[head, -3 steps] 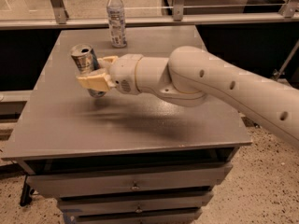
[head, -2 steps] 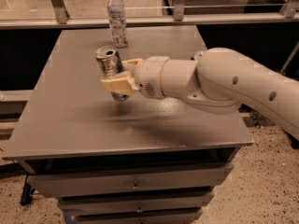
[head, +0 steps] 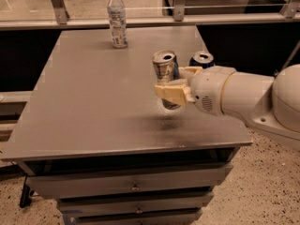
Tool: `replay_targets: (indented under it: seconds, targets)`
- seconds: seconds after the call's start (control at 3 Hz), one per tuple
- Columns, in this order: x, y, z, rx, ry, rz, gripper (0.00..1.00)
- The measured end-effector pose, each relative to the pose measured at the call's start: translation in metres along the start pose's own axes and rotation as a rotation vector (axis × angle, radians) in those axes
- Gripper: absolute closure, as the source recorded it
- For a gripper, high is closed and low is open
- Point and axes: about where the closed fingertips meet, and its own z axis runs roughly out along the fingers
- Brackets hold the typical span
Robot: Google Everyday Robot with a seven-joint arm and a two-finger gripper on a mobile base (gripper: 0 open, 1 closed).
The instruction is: Move redbull can near pepsi can
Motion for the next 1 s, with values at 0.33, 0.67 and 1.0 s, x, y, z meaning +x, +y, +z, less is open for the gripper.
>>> replay_targets:
  seconds: [0.33,0.67,1.0]
  targets:
    - [0.0010,-0.0060,-0.0094,0.024,0.001,0.003,1.00]
    - [0.0002,-0.0050,-0.0084,0.022,0.000,0.002,1.00]
    - [0.0035,-0.0099,-0.0046,0.050,-0.047,0.056,1.00]
